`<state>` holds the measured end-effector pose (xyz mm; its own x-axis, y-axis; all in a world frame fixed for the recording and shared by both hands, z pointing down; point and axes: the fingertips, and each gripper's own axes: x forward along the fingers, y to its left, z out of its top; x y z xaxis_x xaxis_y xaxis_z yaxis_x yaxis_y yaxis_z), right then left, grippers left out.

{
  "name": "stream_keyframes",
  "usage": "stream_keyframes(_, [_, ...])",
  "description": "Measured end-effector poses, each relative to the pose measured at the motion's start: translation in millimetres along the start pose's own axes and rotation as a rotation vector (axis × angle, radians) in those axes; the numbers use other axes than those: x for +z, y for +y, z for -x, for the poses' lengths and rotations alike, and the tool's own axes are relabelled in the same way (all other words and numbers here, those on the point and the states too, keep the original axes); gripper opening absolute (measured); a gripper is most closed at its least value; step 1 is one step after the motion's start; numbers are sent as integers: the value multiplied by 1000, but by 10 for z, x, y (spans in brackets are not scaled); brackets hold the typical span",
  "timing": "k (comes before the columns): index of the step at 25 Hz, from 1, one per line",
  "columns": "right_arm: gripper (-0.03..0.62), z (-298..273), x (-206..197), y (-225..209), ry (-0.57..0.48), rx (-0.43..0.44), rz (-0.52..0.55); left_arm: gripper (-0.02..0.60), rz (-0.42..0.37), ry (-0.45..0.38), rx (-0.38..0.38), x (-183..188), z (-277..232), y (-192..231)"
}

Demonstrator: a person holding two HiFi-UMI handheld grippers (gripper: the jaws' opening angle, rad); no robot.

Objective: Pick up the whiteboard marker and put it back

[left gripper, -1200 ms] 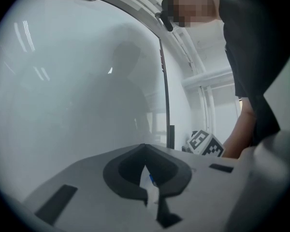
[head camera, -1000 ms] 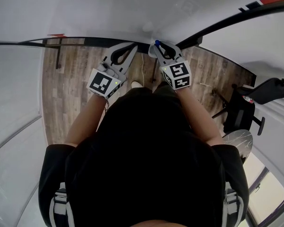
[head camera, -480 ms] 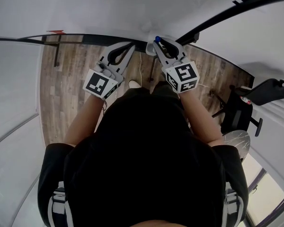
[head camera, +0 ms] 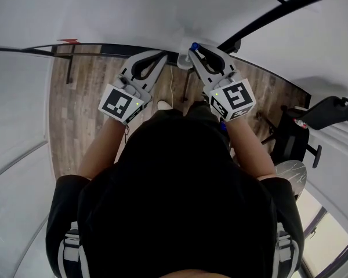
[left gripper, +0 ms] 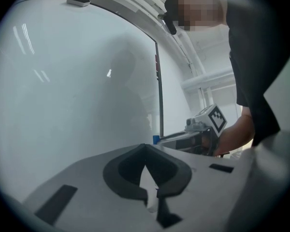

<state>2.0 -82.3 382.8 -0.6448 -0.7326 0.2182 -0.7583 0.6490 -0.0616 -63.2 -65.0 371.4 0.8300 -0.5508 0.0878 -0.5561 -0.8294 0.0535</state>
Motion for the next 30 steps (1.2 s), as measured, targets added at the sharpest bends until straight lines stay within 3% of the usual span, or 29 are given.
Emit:
stream_keyframes(6, [63, 202, 313, 90, -73, 31, -6, 3, 3, -19, -23, 149, -8, -50])
stream_keyframes(15, [63, 456, 507, 189, -103, 27, 35, 3, -39, -29, -28, 311, 16, -140])
stream_keyframes(30, [63, 560, 502, 234, -107, 33, 33, 3, -42, -28, -38, 306, -38, -247])
